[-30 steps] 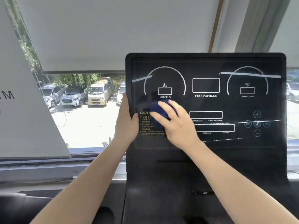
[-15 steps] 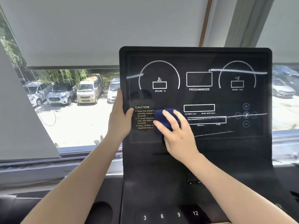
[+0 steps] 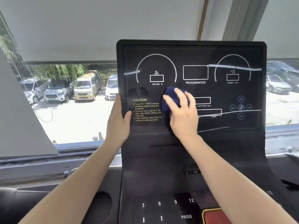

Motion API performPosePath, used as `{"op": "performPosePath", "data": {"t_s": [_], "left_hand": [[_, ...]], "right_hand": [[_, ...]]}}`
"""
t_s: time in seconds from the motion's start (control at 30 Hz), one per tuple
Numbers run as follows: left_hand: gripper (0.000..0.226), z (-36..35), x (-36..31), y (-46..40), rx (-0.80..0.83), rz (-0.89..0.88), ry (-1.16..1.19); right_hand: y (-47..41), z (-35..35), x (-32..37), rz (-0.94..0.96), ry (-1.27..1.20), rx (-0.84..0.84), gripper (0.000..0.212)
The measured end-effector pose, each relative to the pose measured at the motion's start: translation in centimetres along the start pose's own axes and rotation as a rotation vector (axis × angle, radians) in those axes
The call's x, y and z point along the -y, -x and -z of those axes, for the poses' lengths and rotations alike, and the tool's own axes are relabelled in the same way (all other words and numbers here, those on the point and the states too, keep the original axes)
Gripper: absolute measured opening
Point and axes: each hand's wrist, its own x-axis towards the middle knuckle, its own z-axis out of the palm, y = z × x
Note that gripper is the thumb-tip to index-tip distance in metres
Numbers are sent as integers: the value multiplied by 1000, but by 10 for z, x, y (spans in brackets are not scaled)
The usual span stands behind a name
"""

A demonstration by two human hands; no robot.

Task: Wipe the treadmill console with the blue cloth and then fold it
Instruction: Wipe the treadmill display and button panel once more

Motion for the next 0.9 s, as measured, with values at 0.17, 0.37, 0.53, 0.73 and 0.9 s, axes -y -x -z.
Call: {"op": "performPosePath", "data": {"t_s": [0.17,0.37,0.53,0.73,0.9], "left_hand": [[64,-8,15,30,-18,-21,30],[59,-10,32,46,25,24,21],[59,-4,35,44,28,62,156],[58,-10,31,46,-13,102,201],[59,-6,34,45,8,99,195]], "right_hand": [[68,1,32,434,-53,201,57],[34,15,-12,303,-36,145,52],[42,14,-1,-128,-40,6,51],[104,10,69,238,-157,186,48],[84,10,37,364,-114,214,50]]}}
